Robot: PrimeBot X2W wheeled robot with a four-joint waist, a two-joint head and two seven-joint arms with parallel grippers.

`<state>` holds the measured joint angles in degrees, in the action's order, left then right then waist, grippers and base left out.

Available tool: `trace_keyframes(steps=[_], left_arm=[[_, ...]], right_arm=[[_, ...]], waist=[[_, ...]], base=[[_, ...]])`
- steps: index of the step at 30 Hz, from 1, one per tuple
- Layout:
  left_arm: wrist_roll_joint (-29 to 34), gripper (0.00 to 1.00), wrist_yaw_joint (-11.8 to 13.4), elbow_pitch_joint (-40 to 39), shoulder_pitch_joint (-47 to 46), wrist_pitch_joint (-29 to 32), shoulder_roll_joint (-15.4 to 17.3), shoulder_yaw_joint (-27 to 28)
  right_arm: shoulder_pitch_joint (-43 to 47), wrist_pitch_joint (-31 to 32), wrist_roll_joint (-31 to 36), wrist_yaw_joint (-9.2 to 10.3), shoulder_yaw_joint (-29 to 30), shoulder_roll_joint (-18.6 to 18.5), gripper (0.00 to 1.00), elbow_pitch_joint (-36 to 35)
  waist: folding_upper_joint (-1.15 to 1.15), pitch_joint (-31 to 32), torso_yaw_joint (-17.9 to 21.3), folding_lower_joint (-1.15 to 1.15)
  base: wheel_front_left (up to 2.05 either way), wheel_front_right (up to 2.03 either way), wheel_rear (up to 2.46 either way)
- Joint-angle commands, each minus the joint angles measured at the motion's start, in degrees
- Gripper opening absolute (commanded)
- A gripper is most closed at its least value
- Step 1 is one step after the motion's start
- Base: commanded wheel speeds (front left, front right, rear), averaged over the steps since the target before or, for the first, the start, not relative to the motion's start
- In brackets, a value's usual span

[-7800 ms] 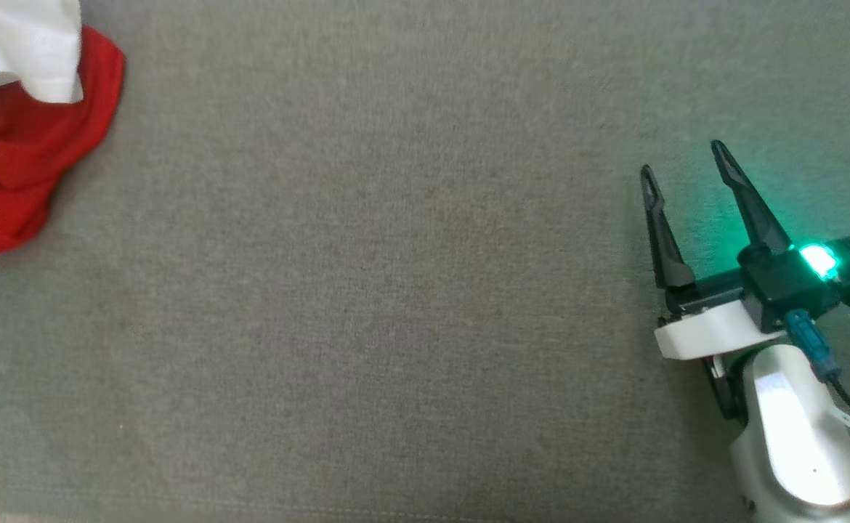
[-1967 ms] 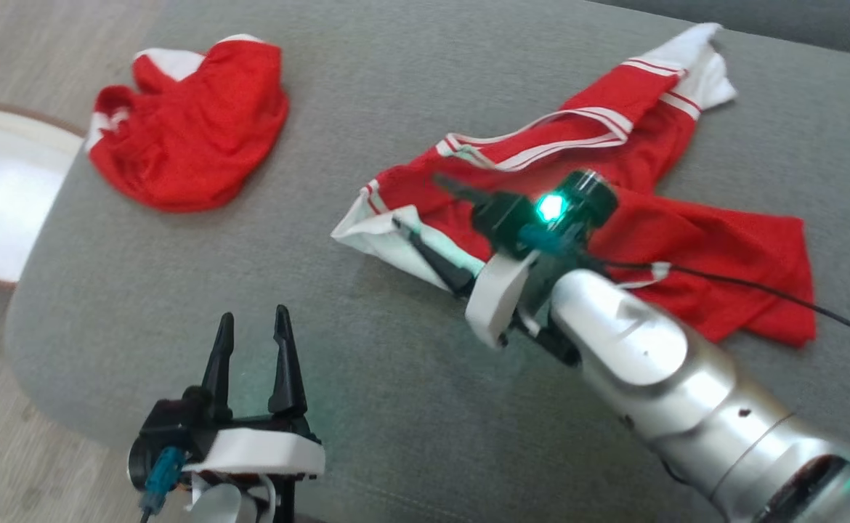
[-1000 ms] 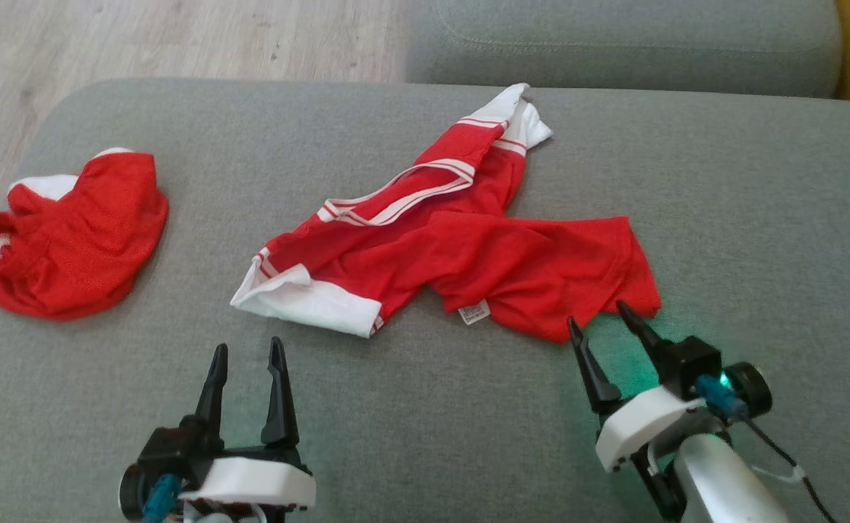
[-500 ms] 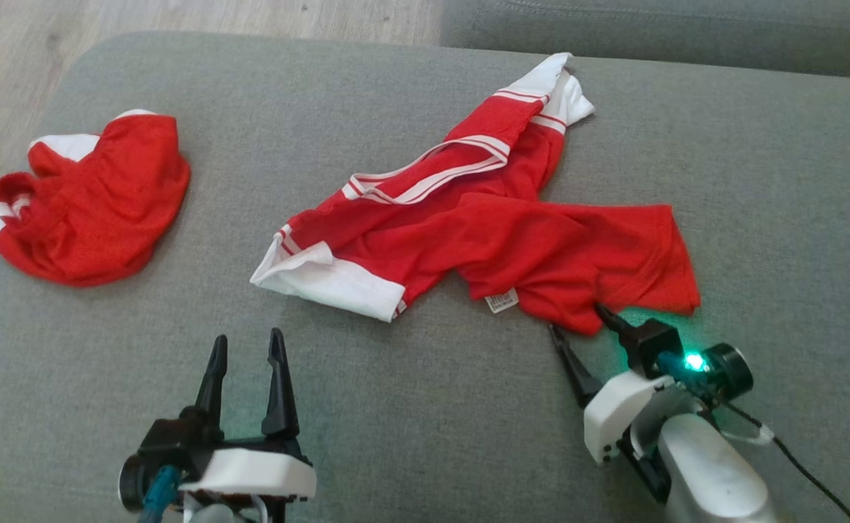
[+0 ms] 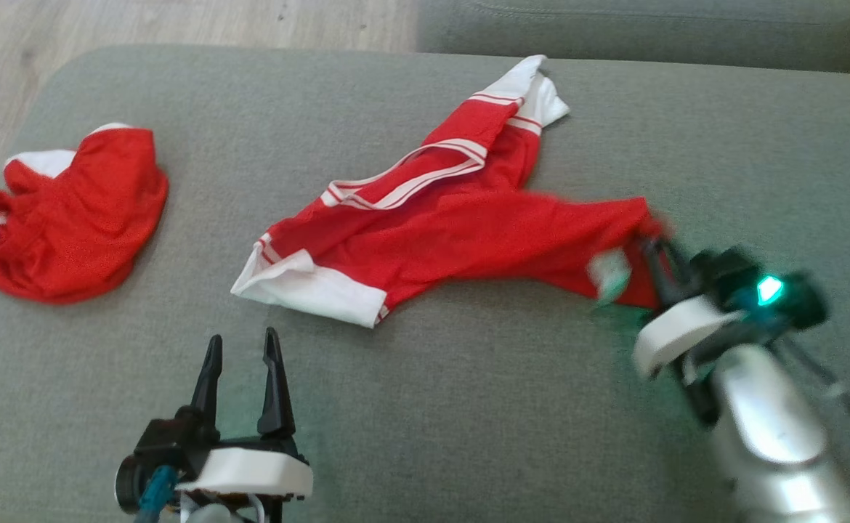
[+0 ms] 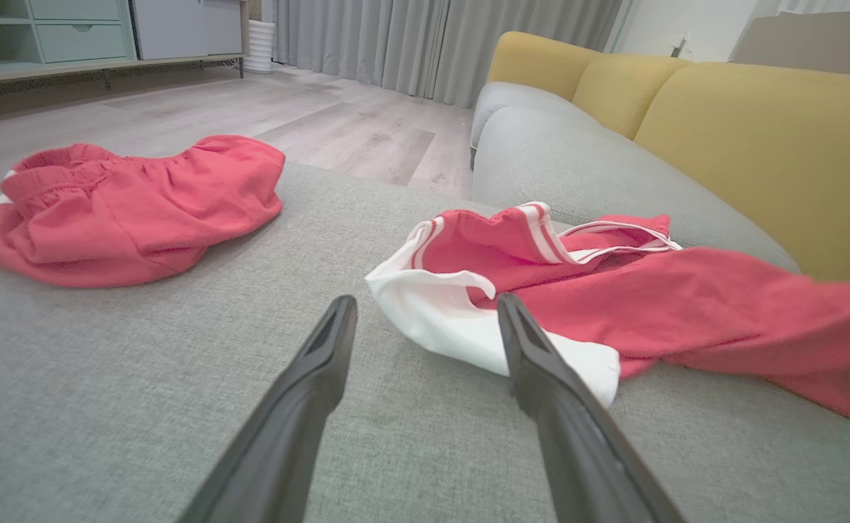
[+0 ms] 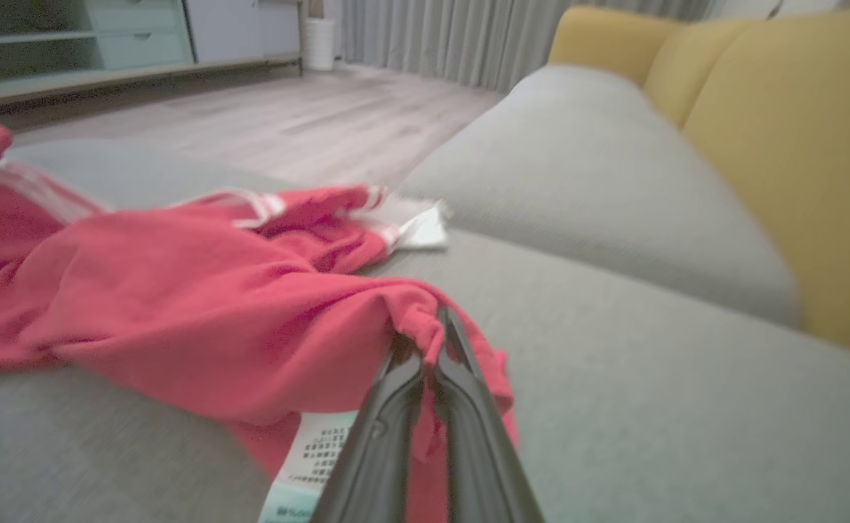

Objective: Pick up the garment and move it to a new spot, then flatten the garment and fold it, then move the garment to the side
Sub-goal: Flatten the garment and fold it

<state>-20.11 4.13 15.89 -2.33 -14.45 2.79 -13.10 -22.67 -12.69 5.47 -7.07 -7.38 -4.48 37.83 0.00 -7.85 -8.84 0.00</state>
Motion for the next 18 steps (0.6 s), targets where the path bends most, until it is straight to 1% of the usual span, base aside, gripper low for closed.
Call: trace_keyframes(steps=[1, 6, 11, 14, 16, 17, 18], left_arm=[[-0.08, 1.0, 0.36, -1.71, -1.69, -0.55, 0.1, 1.77], [-0.28, 1.0, 0.45, -1.68, -1.5, -0.55, 0.1, 1.53], [-0.37, 1.0, 0.48, -1.77, -1.58, -0.55, 0.1, 1.52], [-0.38, 1.0, 0.46, -1.89, -1.78, -0.55, 0.1, 1.63], [-0.31, 1.0, 0.39, -1.93, -1.92, -0.55, 0.1, 1.66], [-0.29, 1.0, 0.35, -1.93, -1.98, -0.55, 0.1, 1.68], [-0.26, 1.0, 0.31, -1.92, -2.04, -0.55, 0.1, 1.72]], right_arm=[[-2.25, -0.96, 0.86, -0.42, 0.47, -0.8, 0.0, -3.93], [-0.33, 1.97, 2.42, -0.42, 4.62, -3.9, 0.0, -13.26], [6.09, 6.9, 1.18, -0.42, 6.68, -6.77, 0.0, -22.18], [11.17, 9.03, 0.3, -0.42, 7.82, -7.33, 0.0, -25.75], [14.39, 10.12, -0.28, -0.42, 8.56, -6.67, 0.0, -26.5], [15.8, 10.25, -0.92, -0.42, 8.71, -6.0, 0.11, -26.54], [17.04, 10.06, -1.25, -0.42, 9.01, -5.36, 0.47, -26.52]], waist=[[0.0, 0.44, 0.64, 0.0], [0.0, 1.19, 1.8, 0.0], [0.0, 1.13, 2.4, 0.0], [0.0, 0.7, 2.59, 0.0], [0.0, 0.4, 2.67, 0.0], [0.0, 0.27, 2.72, 0.0], [0.0, 0.15, 2.75, 0.0]], base=[[0.0, 0.0, 0.0], [0.0, 0.0, 0.0], [0.0, 0.0, 0.0], [0.0, 0.0, 0.0], [0.0, 0.0, 0.0], [0.0, 0.0, 0.0], [0.0, 0.0, 0.0]])
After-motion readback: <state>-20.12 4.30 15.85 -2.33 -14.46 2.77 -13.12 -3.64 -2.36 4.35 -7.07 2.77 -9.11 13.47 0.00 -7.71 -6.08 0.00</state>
